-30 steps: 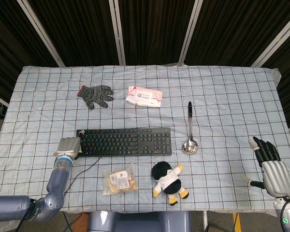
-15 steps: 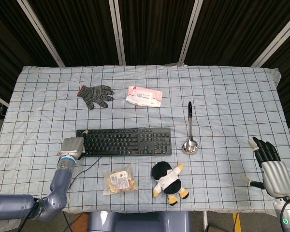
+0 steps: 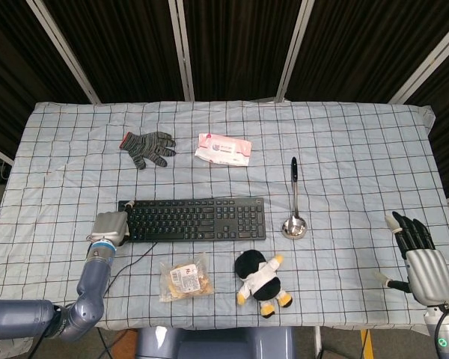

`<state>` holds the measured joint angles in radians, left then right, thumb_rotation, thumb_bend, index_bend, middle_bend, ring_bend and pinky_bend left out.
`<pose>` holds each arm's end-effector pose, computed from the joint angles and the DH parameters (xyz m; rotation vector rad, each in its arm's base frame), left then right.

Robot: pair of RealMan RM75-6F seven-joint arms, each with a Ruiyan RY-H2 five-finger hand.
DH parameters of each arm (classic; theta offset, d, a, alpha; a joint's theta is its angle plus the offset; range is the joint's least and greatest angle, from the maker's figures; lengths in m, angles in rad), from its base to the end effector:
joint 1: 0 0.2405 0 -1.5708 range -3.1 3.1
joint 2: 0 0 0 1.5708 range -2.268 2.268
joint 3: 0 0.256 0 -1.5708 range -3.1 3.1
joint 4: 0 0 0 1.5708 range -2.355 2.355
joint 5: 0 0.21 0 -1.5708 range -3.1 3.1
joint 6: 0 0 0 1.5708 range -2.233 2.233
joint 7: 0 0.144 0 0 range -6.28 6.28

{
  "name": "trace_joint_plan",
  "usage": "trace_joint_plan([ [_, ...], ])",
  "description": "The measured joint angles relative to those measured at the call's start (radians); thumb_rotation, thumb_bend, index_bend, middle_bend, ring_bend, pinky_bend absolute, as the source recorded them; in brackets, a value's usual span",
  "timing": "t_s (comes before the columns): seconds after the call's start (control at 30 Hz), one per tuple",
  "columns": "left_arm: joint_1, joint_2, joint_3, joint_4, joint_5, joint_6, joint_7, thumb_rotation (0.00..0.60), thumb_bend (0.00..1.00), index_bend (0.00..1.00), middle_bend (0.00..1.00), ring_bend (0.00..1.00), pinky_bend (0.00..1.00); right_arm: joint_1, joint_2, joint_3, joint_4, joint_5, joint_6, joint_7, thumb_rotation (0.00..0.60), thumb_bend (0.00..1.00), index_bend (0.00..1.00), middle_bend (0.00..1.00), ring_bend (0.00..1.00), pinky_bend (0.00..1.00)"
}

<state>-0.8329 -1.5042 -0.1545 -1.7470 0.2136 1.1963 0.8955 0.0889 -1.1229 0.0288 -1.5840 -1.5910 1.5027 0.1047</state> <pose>-0.1869 0.3117 -0.0102 -1.6123 -1.2213 -0.2789 -0.3043 -0.1776 0.1546 1.4397 -0.9318 1.0129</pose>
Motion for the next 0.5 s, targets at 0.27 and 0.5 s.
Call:
trace_joint_plan([
  [0.27,-0.006,-0.015,0.005,0.013,-0.005,-0.012,-0.003,0.600,1.00,0.00,0.84,0.73,0.62,0.000,-0.001,-0.001,-0.001,-0.003,0.002,0.001,0.600,0.05,0.00,0.00,0.00,0.00],
  [0.5,-0.012,-0.018,0.005,0.006,-0.003,-0.006,-0.002,0.600,1.00,0.00,0.84,0.73,0.61,-0.002,-0.001,-0.002,0.000,-0.006,0.005,0.001,0.600,0.05,0.00,0.00,0.00,0.00],
])
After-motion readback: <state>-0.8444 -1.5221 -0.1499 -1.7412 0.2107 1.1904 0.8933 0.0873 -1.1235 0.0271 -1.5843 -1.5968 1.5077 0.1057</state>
